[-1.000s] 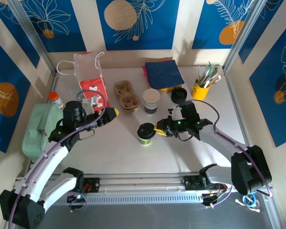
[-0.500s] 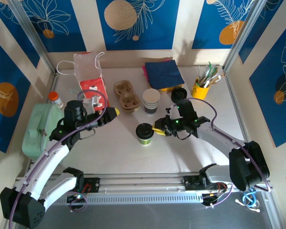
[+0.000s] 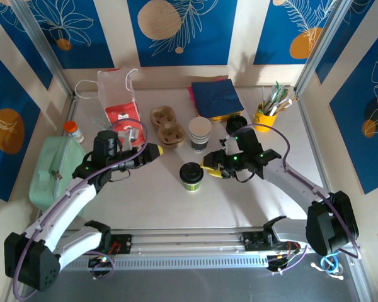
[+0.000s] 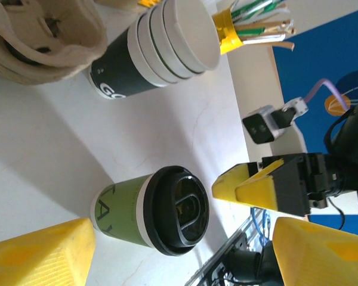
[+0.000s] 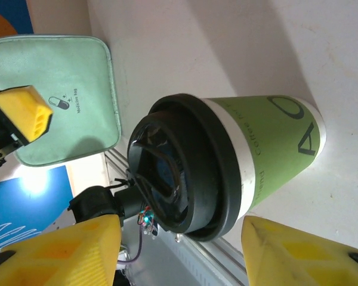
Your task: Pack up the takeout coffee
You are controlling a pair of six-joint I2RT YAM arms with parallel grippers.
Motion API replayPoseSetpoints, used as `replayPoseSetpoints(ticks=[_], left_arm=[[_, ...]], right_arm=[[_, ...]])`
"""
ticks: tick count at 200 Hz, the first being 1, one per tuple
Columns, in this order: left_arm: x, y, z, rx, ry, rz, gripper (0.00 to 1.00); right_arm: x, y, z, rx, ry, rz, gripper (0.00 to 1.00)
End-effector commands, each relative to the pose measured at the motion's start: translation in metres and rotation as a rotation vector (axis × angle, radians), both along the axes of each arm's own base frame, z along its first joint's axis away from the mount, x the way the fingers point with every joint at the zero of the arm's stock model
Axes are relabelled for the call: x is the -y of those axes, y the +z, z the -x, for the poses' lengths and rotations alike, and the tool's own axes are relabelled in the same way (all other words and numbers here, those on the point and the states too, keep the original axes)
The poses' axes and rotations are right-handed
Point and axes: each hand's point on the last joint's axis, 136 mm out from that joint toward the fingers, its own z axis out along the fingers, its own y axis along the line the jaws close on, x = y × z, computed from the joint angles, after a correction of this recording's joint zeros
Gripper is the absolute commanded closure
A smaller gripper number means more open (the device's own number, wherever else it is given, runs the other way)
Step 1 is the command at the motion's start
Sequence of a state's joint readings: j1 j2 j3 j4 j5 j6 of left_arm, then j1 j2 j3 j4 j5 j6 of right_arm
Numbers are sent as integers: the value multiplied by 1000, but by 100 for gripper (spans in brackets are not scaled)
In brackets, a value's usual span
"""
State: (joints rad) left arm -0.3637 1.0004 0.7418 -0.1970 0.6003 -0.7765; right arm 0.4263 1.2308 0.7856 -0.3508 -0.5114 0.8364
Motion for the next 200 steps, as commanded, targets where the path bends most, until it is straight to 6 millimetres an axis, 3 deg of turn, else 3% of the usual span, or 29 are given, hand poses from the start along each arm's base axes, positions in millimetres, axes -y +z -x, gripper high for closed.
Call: replayPoseSetpoints(ticks=[1, 88, 200], left_arm=[[17, 15, 2, 62, -80, 20, 22], [65, -12, 7, 19, -244, 14, 21], [82, -53, 21, -69, -339, -29, 25]], right_arm=[[1, 14, 4, 38, 14, -8, 42], [-6, 10, 6, 47, 20, -19, 39], [-16, -19, 8, 8, 51, 91, 40]])
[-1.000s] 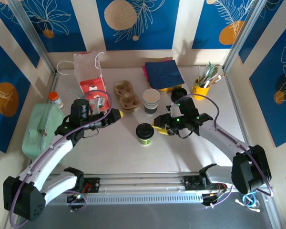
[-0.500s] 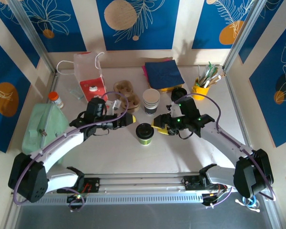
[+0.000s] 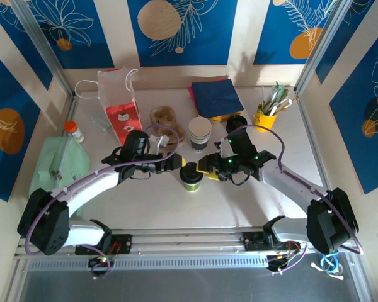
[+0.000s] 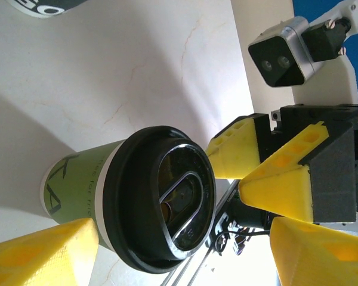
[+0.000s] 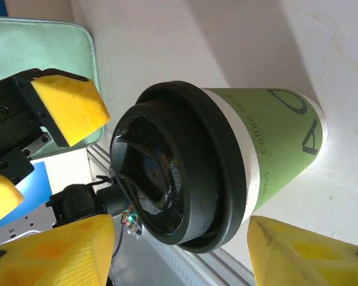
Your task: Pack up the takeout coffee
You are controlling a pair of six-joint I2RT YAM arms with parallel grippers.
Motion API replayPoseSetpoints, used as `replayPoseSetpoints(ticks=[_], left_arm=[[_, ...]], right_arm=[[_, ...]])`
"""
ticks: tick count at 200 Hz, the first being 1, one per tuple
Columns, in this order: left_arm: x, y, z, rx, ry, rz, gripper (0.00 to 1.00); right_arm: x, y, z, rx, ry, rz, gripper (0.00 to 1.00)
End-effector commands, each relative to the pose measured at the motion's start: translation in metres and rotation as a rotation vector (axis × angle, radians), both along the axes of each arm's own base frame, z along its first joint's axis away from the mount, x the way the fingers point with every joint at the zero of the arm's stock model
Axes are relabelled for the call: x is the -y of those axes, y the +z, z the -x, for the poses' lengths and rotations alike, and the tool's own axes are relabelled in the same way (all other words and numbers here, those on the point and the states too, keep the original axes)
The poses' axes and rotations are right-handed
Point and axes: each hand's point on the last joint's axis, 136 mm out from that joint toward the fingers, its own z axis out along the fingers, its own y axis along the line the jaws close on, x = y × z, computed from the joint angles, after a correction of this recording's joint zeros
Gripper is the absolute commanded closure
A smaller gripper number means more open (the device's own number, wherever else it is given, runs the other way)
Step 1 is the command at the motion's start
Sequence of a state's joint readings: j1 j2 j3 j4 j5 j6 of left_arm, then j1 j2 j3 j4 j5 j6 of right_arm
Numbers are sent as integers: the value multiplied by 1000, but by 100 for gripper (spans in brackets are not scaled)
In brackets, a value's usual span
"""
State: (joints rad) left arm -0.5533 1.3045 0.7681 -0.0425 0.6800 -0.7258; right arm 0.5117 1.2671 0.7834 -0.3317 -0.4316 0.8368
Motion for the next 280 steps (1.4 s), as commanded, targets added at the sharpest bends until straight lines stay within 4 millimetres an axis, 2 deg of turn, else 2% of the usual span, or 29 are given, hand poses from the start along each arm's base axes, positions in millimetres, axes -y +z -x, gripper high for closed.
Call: replayPoseSetpoints(ticks=[1, 87, 148, 203, 280], left_arm=[[7, 0, 7, 18, -61, 6, 25], [13, -16, 19, -23, -119, -5, 34], [15, -29, 19, -55, -121, -33, 40], [15, -40, 23, -71, -137, -71, 43], [11, -54, 24, -116, -106, -108, 43]], right_arm=[[-1, -4, 1, -3, 16, 28, 39], [-1, -12, -1, -8, 16, 74, 41], [2, -15, 1, -9, 12, 92, 42], [4, -15, -1, -2, 4, 104, 43], [13, -28, 2, -32, -37, 142, 44]])
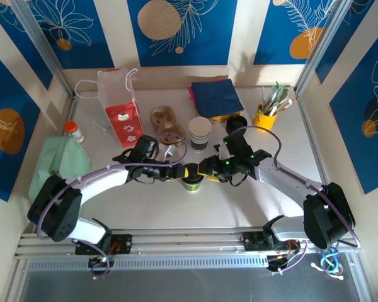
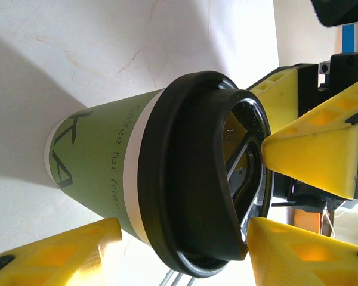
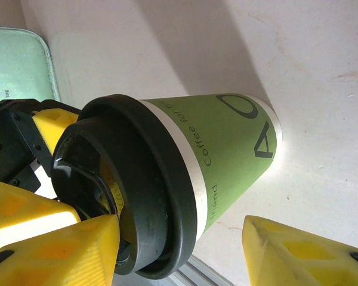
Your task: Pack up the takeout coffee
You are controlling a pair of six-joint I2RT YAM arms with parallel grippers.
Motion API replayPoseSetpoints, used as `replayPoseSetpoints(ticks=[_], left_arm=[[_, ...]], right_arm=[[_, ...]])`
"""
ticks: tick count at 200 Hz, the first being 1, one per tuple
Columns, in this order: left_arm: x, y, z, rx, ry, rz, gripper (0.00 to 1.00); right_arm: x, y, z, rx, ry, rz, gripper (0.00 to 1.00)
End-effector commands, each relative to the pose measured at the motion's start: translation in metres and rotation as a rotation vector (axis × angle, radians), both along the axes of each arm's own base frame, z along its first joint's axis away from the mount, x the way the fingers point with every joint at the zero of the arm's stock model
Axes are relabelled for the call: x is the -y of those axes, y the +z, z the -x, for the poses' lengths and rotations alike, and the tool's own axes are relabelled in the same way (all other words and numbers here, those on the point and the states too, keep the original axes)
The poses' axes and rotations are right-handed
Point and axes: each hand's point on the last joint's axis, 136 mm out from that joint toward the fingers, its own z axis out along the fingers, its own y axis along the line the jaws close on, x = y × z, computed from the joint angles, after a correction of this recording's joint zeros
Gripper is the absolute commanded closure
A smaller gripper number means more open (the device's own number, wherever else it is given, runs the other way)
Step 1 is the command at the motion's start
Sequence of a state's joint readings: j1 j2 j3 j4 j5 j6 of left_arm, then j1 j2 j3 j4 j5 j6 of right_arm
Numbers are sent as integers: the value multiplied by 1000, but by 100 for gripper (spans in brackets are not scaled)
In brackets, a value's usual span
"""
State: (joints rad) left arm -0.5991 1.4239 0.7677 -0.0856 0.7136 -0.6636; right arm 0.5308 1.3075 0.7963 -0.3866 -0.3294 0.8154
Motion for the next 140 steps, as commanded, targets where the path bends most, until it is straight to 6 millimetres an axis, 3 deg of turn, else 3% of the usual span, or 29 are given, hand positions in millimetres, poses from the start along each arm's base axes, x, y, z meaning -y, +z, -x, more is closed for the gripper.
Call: replayPoseSetpoints(ticks=[1, 72, 114, 140], left_arm=[[-1, -11, 4, -20, -4, -33, 43], [-3, -19, 6, -31, -2, -49, 44], [-21, -53, 14, -53, 1, -180, 44], [-26, -66, 19, -70, 4, -210, 44]], right_arm=[[5, -6, 5, -19, -11, 27, 44], [6, -12, 6, -27, -10, 38, 44], [17, -43, 13, -74, -5, 117, 45], [17, -52, 17, -92, -6, 113, 45]])
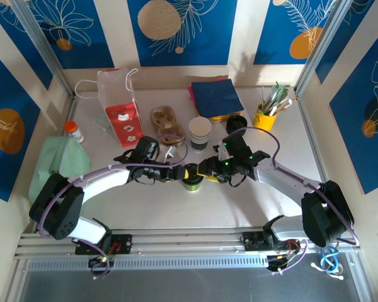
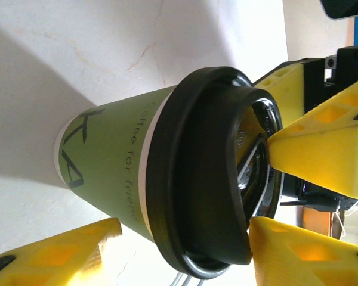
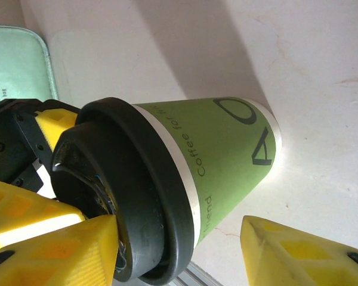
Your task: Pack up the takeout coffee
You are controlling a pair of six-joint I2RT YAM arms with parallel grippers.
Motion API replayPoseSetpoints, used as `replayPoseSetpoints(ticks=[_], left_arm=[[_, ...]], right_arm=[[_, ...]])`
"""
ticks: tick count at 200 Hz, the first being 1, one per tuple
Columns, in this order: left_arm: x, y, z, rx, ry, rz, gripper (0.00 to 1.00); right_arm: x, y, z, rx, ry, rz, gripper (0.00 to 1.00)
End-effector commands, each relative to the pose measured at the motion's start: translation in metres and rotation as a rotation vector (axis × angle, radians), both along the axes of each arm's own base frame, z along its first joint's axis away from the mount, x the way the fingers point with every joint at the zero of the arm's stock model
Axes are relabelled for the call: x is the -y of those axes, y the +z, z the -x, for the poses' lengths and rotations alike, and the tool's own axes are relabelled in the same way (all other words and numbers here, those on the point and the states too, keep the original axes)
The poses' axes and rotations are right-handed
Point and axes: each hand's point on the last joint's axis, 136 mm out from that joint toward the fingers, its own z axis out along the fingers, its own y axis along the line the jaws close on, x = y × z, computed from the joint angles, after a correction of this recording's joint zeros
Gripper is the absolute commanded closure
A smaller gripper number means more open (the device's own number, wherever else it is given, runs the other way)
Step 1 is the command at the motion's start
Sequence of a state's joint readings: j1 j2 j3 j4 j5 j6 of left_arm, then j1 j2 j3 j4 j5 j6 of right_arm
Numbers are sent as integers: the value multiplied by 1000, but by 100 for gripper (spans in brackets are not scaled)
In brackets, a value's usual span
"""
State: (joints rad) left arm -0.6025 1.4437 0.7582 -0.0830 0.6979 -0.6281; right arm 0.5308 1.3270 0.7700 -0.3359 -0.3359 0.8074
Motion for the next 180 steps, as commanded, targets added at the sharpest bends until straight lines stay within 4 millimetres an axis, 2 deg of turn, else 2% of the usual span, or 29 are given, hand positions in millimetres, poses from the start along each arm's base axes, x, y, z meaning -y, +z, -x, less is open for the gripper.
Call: replayPoseSetpoints(ticks=[1, 27, 80, 143, 180], left_arm=[[-25, -55, 18, -83, 19, -184, 44], [-25, -55, 17, -79, 20, -188, 44], [-17, -36, 11, -52, 4, -153, 44], [-8, -4, 1, 8, 18, -90, 43], [-6, 6, 0, 18, 13, -74, 42]], right_arm=[[19, -43, 18, -99, -16, 120, 45], [18, -44, 18, -105, -14, 122, 45], [17, -34, 14, -77, -8, 120, 45], [6, -3, 4, -8, 11, 67, 43], [2, 14, -5, 25, 12, 52, 41]])
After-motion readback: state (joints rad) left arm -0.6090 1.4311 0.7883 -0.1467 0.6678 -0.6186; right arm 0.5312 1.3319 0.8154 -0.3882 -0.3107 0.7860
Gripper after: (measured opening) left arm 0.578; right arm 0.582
